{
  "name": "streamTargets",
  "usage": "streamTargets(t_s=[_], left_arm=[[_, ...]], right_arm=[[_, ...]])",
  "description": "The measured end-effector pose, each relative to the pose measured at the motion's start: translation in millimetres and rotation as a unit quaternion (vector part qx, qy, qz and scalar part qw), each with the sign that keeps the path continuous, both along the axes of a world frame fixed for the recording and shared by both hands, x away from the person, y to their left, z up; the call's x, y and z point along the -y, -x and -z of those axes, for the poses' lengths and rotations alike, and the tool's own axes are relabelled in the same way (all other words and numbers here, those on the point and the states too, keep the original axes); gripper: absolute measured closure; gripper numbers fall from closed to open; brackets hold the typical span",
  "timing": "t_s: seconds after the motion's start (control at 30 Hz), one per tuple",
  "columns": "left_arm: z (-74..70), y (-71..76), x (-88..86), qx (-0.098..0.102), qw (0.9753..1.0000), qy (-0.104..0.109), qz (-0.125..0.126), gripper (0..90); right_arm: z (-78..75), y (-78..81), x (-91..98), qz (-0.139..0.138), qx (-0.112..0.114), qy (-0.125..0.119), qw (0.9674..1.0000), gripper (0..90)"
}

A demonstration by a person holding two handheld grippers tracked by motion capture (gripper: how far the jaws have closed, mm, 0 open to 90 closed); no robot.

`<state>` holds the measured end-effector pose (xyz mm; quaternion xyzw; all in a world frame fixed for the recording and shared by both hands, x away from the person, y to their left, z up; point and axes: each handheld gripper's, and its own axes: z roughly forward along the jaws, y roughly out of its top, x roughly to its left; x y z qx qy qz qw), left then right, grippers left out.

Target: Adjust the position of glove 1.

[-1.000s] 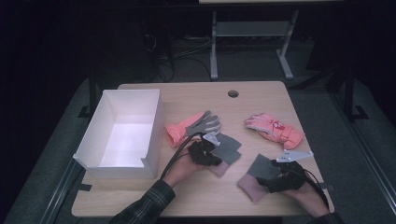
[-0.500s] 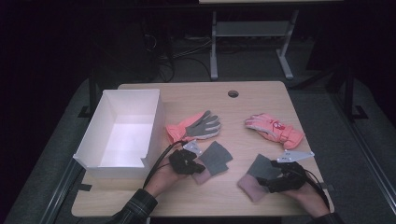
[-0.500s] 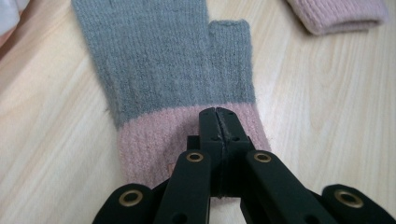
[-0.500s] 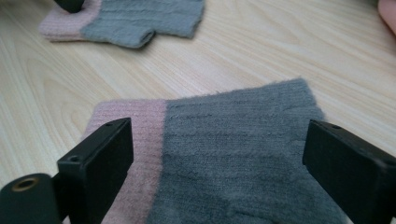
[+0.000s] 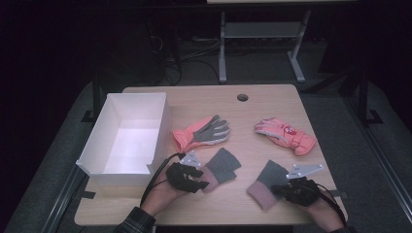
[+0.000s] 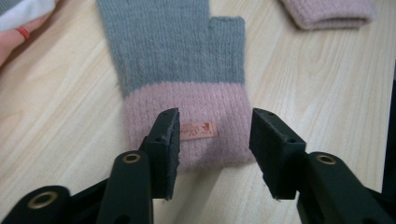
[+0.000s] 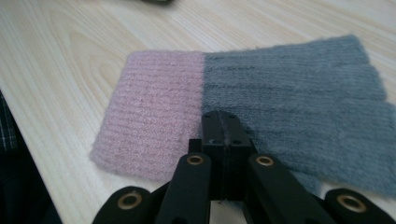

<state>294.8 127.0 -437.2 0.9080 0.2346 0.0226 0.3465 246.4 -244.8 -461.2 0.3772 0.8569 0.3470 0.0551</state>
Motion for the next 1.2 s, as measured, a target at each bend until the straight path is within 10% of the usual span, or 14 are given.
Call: streamTargets(t_s=[0.77,1.2], left_arm=[[-3.9,-2.9,4.2,0.015,0.9999,-0.001,-0.007,43.8],[3.6,-25.1,36.7,0.03,0.9994,-0.017,-0.004,39.5]], right_arm=[[-1.2,-1.8,-42.3,-0.042,-0.008,-0.012,0.999,89.6],[-11.4,-9.6,10.3,0.054,0.047,-0.047,0.9963,30.5]])
